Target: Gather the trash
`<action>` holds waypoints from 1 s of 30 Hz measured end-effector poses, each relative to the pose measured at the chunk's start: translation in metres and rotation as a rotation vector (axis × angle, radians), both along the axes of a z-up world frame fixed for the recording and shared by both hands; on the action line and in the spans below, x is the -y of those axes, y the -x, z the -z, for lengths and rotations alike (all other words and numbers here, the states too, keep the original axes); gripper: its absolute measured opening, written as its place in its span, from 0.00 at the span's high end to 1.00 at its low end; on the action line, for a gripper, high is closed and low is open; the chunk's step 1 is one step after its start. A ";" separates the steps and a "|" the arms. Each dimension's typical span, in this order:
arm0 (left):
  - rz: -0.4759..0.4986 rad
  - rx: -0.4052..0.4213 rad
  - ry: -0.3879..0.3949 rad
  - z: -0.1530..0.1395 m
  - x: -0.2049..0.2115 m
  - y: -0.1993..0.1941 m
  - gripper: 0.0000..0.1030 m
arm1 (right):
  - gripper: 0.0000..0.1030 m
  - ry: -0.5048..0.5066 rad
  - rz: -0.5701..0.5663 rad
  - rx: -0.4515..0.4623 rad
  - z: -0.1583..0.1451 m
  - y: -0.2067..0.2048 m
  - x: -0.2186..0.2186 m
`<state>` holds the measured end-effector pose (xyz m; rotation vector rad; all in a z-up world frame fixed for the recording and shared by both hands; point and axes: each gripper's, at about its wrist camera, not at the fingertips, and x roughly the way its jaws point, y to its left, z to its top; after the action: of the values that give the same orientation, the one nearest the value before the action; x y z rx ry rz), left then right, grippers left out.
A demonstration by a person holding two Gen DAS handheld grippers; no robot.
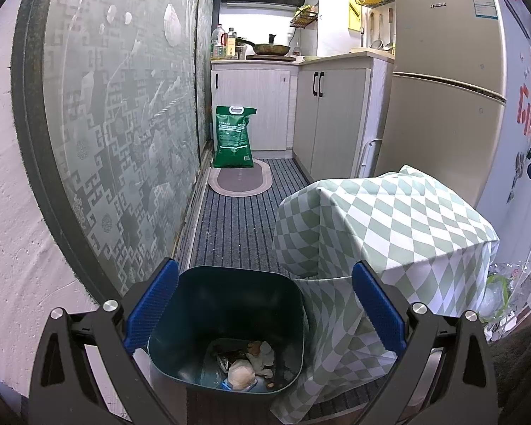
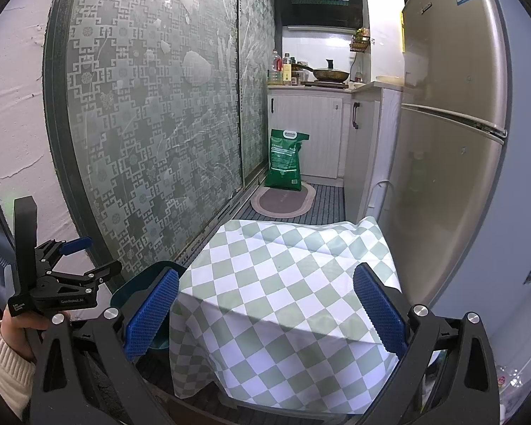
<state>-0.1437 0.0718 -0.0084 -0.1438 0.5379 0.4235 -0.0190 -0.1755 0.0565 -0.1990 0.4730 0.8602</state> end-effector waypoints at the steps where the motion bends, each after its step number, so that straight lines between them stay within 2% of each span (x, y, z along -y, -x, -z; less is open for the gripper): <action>1: 0.001 0.000 0.000 0.000 0.000 0.000 0.03 | 0.03 0.000 0.001 0.001 0.000 0.000 0.000; 30: 0.003 -0.003 -0.004 0.000 0.001 0.000 0.03 | 0.03 -0.001 -0.002 0.004 -0.003 -0.002 0.001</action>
<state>-0.1435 0.0710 -0.0082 -0.1385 0.5403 0.4220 -0.0172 -0.1766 0.0597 -0.2000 0.4689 0.8618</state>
